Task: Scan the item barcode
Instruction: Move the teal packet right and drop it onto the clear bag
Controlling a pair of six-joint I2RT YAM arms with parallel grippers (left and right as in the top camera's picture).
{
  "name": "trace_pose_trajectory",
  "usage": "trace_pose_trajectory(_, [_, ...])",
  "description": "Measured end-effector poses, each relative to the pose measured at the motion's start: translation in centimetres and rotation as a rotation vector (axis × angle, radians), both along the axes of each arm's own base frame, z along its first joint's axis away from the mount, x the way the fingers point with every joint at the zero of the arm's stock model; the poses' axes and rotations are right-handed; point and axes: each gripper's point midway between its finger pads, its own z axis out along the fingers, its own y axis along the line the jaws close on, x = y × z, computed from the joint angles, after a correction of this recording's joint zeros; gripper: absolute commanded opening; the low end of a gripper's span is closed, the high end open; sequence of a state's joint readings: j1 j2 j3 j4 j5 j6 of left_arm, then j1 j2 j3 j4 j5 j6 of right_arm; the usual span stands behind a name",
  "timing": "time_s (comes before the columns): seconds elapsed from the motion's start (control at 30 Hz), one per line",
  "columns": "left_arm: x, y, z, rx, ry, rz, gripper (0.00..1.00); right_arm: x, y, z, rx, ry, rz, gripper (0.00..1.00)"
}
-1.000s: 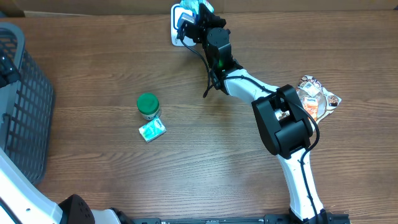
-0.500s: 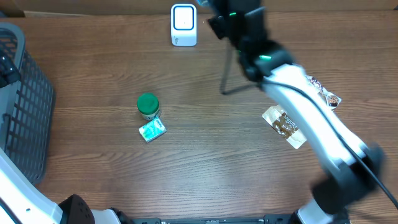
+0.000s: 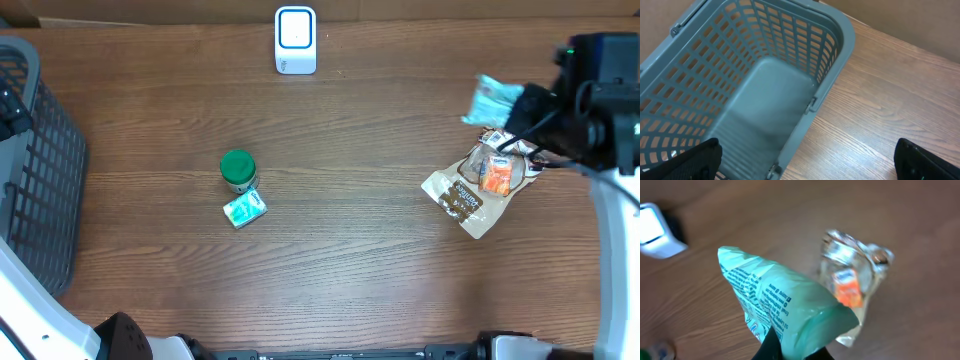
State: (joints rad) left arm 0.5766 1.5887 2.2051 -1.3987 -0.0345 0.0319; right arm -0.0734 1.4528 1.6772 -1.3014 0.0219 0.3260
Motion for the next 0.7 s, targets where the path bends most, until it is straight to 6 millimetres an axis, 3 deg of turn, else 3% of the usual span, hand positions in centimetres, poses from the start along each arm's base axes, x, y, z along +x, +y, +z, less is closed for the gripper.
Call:
trace_pose_trajectory(0.17, [0.0,0.0,0.0,0.0,0.0,0.0,0.99,1.0,-4.1,-6.6,0.077,0.128,-0.139,0.04])
trace_pose_trajectory(0.43, [0.0,0.0,0.0,0.0,0.0,0.0,1.0,0.0,-6.7,-16.6,0.206,0.355,-0.242,0.07])
trace_pose_trajectory(0.47, [0.0,0.0,0.0,0.0,0.0,0.0,0.99,-0.2,-6.8,-17.4,0.217,0.379,-0.249,0.14])
trace_pose_trajectory(0.5, [0.0,0.0,0.0,0.0,0.0,0.0,1.0,-0.3,-7.0,-18.2,0.231,0.4,-0.26,0.29])
trace_pose_trajectory(0.57, [0.0,0.0,0.0,0.0,0.0,0.0,1.0,-0.5,-7.3,-19.1,0.243,0.425,-0.268,0.46])
trace_pose_trajectory(0.63, [0.0,0.0,0.0,0.0,0.0,0.0,1.0,-0.6,-7.4,-19.7,0.25,0.443,-0.275,0.56])
trace_pose_trajectory(0.7, [0.0,0.0,0.0,0.0,0.0,0.0,1.0,-0.6,-7.3,-19.8,0.254,0.447,-0.271,0.59])
